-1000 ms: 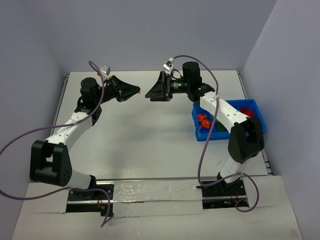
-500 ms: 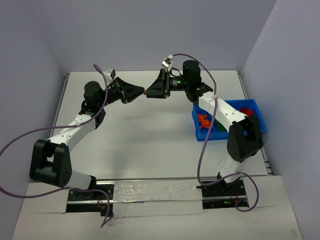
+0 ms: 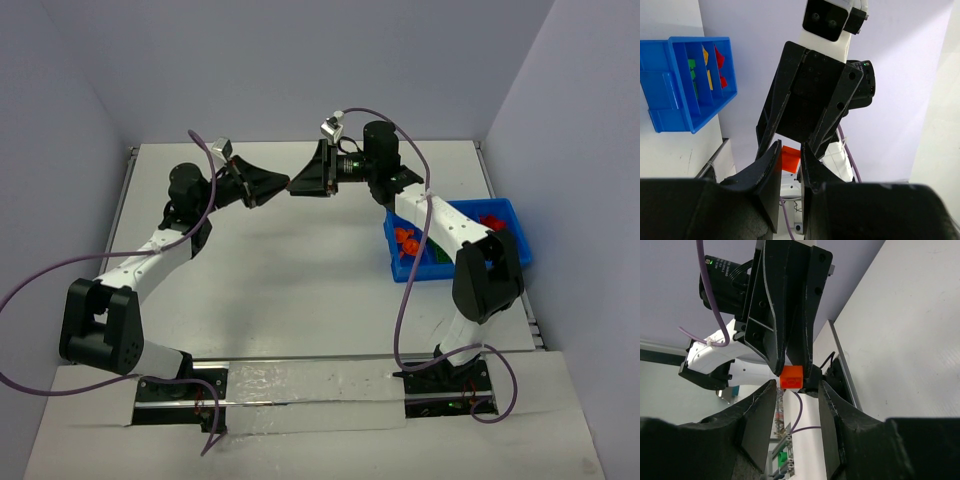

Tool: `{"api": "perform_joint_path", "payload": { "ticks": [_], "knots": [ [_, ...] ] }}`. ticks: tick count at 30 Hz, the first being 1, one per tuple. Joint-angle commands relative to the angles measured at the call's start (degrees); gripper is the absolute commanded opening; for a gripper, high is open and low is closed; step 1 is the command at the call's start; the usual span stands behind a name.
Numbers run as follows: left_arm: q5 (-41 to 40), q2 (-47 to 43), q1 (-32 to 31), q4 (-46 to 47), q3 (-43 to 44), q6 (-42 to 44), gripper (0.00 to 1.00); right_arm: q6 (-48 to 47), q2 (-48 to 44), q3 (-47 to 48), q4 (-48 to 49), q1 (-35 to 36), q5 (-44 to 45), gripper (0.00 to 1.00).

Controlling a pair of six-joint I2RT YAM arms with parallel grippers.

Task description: Sort the legos into containers by color

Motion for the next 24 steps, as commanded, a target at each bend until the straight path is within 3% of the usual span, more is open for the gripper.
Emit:
{"api": "perform_joint_path", "payload": {
  "ticks": [1,15,21,23,24],
  "knots": [
    [-0.9,-0.1,-0.5,2.7,-0.4,-0.3,0.00,0.4,0.4,1.1,3.2,0.6,-1.0,0.45],
    [-2.5,-0.3,-1.2,0.7,-0.7,1.2,0.00,1.8,0.6,0.9,4.5,0.7,-0.5,0.33],
    [-3.4,-0.6,-1.2,-1.2,-1.0,2.8,0.01,1.9,0.6,0.6,4.6,0.7,-0.2,0.20],
    [-3.7,-0.7,-1.3,-2.5,-0.8,3.6,0.14,1.8,0.3,0.4,4.6,0.7,-0.2,0.13],
    [-3.8,-0.7,-1.3,-3.2,-0.7,4.0,0.26,1.7,0.3,0.3,4.6,0.7,-0.2,0.09]
  ]
}}
